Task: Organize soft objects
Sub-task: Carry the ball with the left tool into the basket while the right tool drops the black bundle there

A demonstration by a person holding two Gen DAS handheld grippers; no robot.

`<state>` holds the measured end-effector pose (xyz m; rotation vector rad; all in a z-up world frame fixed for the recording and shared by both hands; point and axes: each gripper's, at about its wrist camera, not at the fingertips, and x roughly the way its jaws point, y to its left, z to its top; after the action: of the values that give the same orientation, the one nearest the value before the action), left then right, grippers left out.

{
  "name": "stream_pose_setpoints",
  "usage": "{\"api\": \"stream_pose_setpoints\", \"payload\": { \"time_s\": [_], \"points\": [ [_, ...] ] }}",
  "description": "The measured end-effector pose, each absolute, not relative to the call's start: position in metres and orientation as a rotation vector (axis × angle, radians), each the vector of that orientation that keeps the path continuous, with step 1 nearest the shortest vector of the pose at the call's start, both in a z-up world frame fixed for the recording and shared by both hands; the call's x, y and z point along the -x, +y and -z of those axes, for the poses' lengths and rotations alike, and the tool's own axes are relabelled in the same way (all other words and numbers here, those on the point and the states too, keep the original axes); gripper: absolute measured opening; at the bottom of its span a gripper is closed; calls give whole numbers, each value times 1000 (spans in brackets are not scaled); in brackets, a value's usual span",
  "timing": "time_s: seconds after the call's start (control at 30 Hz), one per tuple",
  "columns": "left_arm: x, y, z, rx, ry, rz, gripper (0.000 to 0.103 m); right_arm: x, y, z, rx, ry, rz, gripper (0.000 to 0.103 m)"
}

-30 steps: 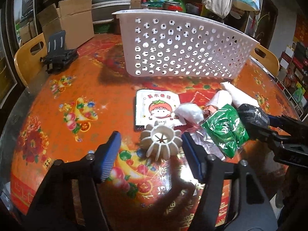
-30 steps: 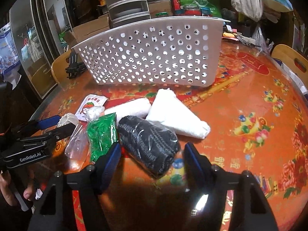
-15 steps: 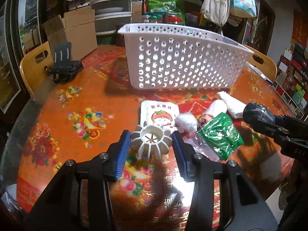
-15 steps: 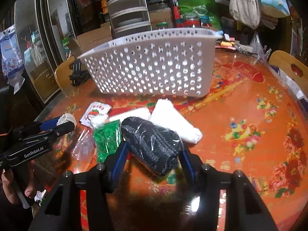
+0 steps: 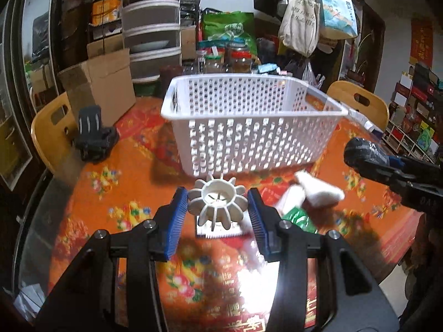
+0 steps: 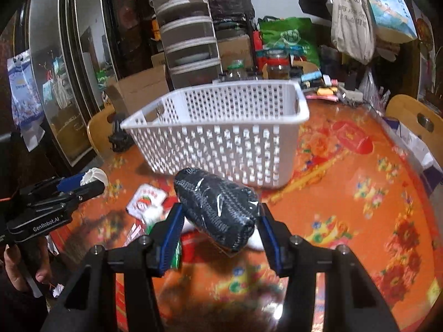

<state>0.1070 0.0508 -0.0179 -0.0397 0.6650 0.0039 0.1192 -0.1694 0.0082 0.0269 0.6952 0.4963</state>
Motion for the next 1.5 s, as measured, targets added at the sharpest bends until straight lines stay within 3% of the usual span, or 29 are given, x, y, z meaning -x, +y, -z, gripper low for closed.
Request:
{"api": "stream_pose_setpoints", "payload": {
  "time_s": [0.3, 0.7, 1.1, 1.5],
  "points": [
    [-150, 53, -37, 47, 642, 7, 42, -159, -161, -54, 25, 670, -470, 53],
    [-256, 57, -70, 69, 728, 2, 42, -238, -140, -59, 70, 742, -435, 53],
    [-364, 61, -14, 33, 943, -64, 42, -316, -121, -20, 117, 908, -376, 53],
    [-380, 75, 20, 40, 990, -92, 42, -330, -111, -4, 136, 925, -368, 53]
  ]
}}
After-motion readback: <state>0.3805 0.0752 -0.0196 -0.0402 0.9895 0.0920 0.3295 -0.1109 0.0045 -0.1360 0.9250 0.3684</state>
